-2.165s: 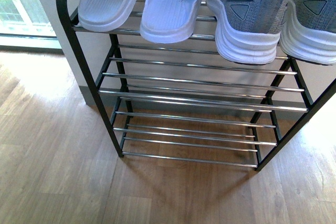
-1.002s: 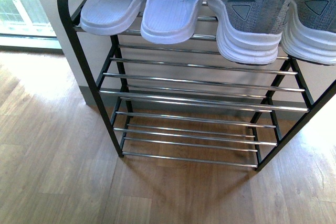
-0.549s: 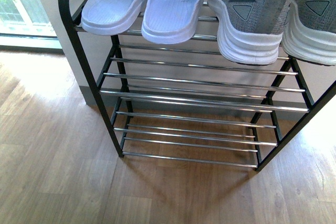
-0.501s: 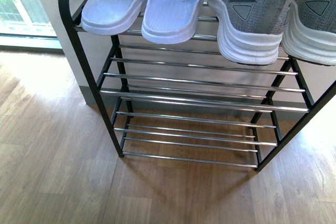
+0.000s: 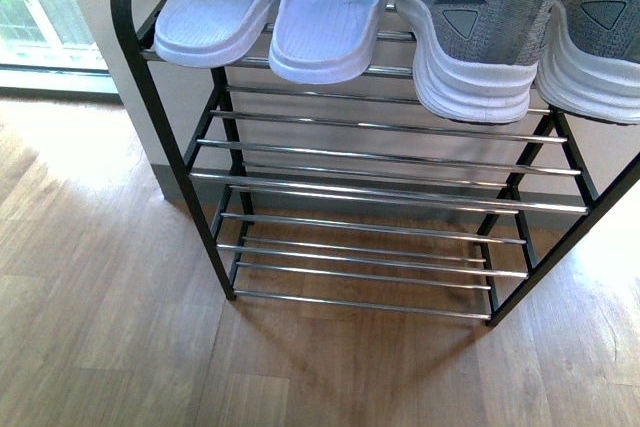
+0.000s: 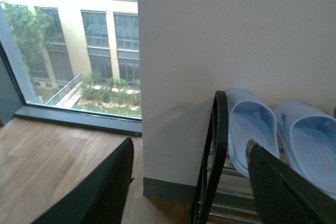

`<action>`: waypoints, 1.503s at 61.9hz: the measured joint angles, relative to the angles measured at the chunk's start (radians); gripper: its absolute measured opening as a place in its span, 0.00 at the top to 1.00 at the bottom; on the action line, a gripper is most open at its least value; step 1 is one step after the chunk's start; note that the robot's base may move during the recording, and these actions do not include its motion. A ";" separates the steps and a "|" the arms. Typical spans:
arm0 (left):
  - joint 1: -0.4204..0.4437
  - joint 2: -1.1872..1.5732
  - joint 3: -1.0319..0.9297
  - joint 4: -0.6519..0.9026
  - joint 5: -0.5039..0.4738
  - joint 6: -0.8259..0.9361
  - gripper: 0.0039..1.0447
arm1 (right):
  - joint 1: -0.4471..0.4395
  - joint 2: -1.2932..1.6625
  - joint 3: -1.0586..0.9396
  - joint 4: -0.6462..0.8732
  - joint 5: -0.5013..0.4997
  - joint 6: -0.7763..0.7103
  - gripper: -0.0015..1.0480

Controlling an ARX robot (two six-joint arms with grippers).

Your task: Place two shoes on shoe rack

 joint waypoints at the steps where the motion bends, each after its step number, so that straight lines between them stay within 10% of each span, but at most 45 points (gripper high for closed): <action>1: 0.007 -0.008 -0.012 0.002 0.008 0.003 0.54 | 0.000 0.000 0.000 0.000 0.000 0.000 0.09; 17: 0.087 -0.114 -0.127 0.007 0.097 0.016 0.98 | 0.000 0.000 0.000 0.000 0.000 0.000 0.09; 93: 0.176 -0.594 -0.283 -0.317 0.173 0.020 0.99 | 0.000 0.000 0.000 0.000 0.000 0.000 0.09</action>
